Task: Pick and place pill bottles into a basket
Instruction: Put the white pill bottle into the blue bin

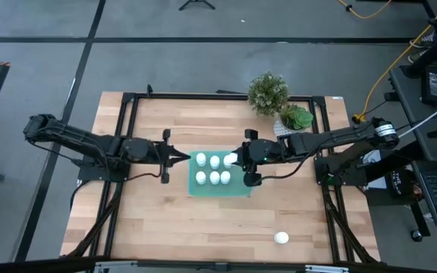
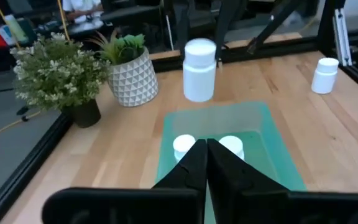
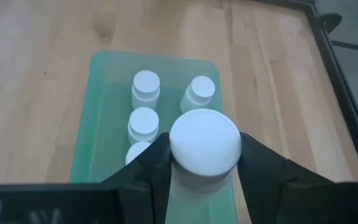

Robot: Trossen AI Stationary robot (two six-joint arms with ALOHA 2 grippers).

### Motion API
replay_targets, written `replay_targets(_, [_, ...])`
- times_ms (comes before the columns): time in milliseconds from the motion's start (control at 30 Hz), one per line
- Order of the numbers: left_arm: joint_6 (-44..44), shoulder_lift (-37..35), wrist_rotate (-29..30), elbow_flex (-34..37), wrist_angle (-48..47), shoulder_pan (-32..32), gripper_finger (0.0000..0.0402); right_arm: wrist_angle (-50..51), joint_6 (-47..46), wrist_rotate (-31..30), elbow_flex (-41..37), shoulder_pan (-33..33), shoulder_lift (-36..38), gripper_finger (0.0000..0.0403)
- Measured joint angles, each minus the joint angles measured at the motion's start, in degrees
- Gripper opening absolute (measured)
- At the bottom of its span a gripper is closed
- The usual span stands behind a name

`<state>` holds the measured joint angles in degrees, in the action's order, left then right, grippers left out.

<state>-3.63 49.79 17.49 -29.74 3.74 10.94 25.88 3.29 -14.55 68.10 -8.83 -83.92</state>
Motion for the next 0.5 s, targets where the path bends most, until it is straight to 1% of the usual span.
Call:
replay_targets(100, [0.0, -2.0, 0.1, 4.6, 5.4, 0.0, 0.0002, -1.5, -0.3, -0.3, -1.3, 0.0, 0.5, 0.0143])
replay_targets(233, [-0.3, -4.1, 0.1, 8.6, 9.0, 0.0, 0.0002, -4.5, -1.9, -0.9, -5.6, 0.1, 2.2, 0.0143])
replay_targets(500, [1.1, -5.7, -1.0, 8.8, 9.7, -0.1, 0.0007, -15.8, -3.0, -1.6, -16.0, 1.5, 6.7, 0.0143])
